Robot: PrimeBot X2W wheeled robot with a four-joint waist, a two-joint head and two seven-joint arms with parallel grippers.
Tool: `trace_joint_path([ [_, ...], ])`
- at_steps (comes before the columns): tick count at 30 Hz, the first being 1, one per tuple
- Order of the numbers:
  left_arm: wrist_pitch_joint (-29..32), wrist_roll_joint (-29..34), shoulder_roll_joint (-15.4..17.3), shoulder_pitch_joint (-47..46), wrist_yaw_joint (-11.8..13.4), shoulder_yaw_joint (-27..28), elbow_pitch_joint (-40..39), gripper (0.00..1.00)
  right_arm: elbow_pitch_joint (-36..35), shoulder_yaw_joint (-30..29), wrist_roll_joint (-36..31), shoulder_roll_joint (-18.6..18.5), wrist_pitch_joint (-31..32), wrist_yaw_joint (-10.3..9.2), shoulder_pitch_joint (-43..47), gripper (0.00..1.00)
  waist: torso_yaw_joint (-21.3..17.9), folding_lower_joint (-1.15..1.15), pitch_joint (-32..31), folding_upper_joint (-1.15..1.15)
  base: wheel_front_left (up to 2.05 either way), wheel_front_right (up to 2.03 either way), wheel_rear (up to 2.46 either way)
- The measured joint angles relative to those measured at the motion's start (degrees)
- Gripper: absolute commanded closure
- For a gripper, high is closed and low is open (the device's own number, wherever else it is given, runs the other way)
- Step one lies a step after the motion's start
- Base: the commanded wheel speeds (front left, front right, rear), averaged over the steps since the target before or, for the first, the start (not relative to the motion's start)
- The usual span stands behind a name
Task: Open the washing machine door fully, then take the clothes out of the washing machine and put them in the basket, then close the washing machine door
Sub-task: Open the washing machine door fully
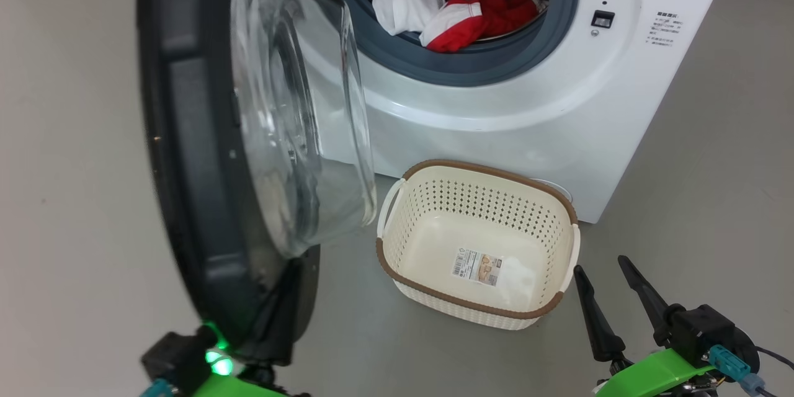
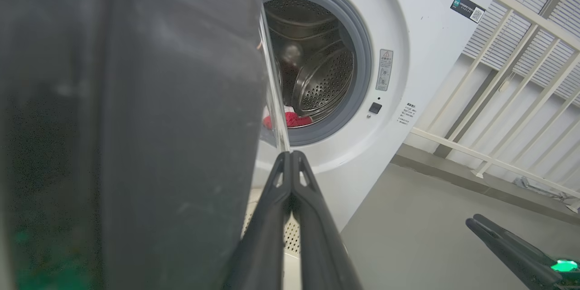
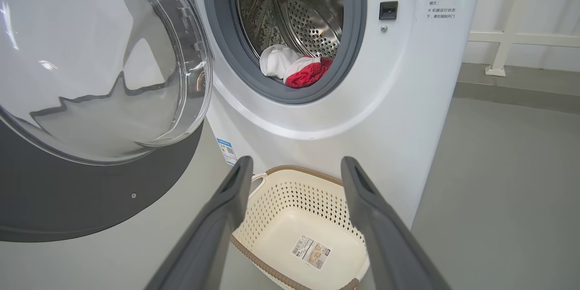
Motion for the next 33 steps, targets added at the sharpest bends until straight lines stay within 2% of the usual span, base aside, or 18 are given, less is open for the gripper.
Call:
trace_joint_path([
  [13,0.01,4.45,0.00,1.71,0.07,17.72,1.41,1.00,-0.05,0.77,0.00,0.01,0.00,0.00,0.01,0.00,1.01,0.00,0.55,0.00,0.00,0.00,0.00],
  [25,0.00,6.32,-0.42,-6.14,0.05,32.93,8.26,1.00,-0.05,1.43,-0.08,-0.47,-0.01,0.00,-0.40,0.00,-0.12,0.00,2.60,0.00,0.00,0.00,0.00],
  [33,0.00,5.41,2.21,-11.30,0.05,38.11,12.57,1.00,-0.36,1.35,-0.26,-0.96,-0.01,0.00,-2.41,0.00,-0.84,0.00,4.56,0.00,0.00,0.00,0.00],
])
